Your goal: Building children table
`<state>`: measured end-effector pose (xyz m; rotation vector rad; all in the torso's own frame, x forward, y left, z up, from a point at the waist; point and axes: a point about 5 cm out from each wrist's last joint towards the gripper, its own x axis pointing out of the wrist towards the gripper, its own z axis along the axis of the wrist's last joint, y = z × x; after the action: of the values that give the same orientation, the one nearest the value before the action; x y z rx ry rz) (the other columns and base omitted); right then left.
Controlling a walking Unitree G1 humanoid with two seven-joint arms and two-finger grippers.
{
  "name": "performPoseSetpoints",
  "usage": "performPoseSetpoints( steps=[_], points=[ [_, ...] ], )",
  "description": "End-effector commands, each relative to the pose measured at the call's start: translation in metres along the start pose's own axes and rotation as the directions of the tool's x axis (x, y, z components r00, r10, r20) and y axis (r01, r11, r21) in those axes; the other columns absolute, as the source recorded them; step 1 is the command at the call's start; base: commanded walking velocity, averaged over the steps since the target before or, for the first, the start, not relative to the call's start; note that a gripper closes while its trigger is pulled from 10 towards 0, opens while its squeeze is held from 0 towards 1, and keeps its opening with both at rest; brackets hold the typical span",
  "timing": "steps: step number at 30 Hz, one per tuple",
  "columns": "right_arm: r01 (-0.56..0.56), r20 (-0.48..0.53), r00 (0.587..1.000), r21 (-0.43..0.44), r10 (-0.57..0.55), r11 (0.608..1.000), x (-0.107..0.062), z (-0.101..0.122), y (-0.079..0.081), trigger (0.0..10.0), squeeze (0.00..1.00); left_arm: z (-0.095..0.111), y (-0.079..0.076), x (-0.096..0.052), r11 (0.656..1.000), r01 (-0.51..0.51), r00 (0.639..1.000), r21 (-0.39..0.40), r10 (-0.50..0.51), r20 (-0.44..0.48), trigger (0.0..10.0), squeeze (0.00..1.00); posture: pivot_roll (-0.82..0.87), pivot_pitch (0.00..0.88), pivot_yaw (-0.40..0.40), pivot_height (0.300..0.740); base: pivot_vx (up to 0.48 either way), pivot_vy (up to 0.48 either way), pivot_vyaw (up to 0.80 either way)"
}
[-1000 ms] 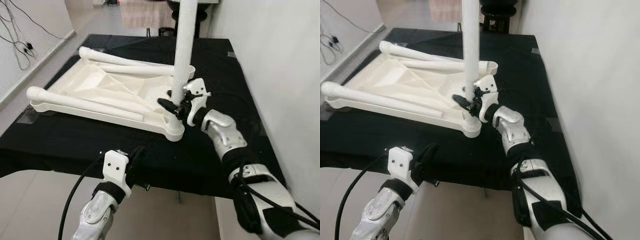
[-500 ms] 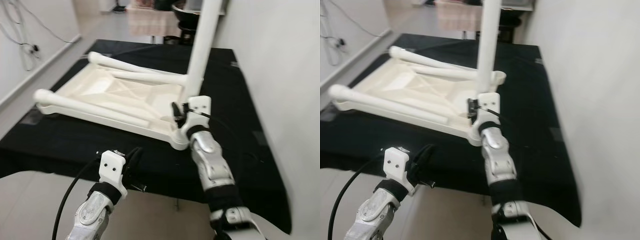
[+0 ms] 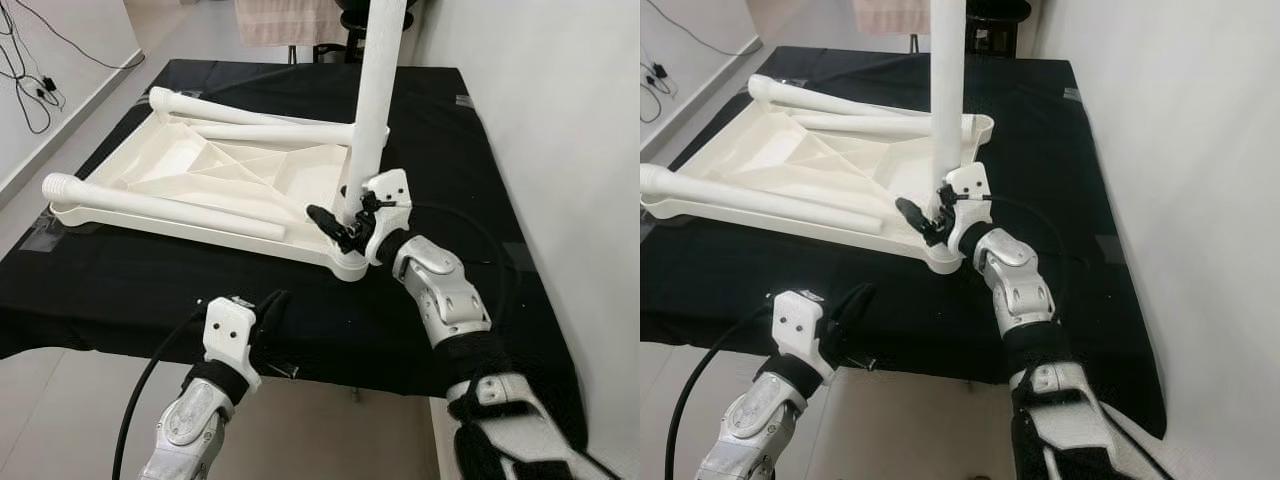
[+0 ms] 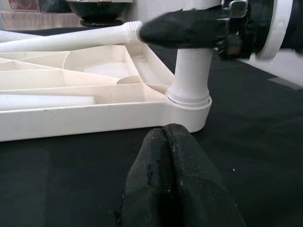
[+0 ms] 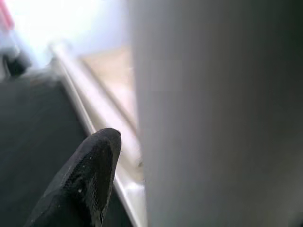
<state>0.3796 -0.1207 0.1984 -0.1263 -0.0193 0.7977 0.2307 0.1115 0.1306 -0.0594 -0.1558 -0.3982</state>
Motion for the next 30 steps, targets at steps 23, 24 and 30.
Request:
performPoseSetpoints(
  steps=[23,24,30],
  points=[
    [0.389,-0.113,0.92,0.124,-0.376,0.913,-0.023,-0.048,-0.02,0.0,0.0,-0.004,-0.001,-0.004,1.0,-0.012,1.0,-0.013,0.012,-0.018,10.0,0.0,0.13,0.133,-0.024,0.74,0.0,0.0,0.0],
    [0.389,-0.113,0.92,0.124,-0.376,0.913,-0.023,-0.048,-0.02,0.0,0.0,-0.004,-0.001,-0.004,1.0,-0.012,1.0,-0.013,0.012,-0.018,10.0,0.0,0.13,0.133,-0.024,0.74,0.0,0.0,0.0],
    [0.638,-0.209,0.765,0.122,-0.609,0.76,-0.038,-0.076,0.036,0.0,0.0,-0.003,0.002,-0.003,1.0,-0.012,1.0,-0.013,0.012,-0.018,10.0,0.0,0.11,0.131,-0.003,0.74,0.0,0.0,0.0]
  ],
)
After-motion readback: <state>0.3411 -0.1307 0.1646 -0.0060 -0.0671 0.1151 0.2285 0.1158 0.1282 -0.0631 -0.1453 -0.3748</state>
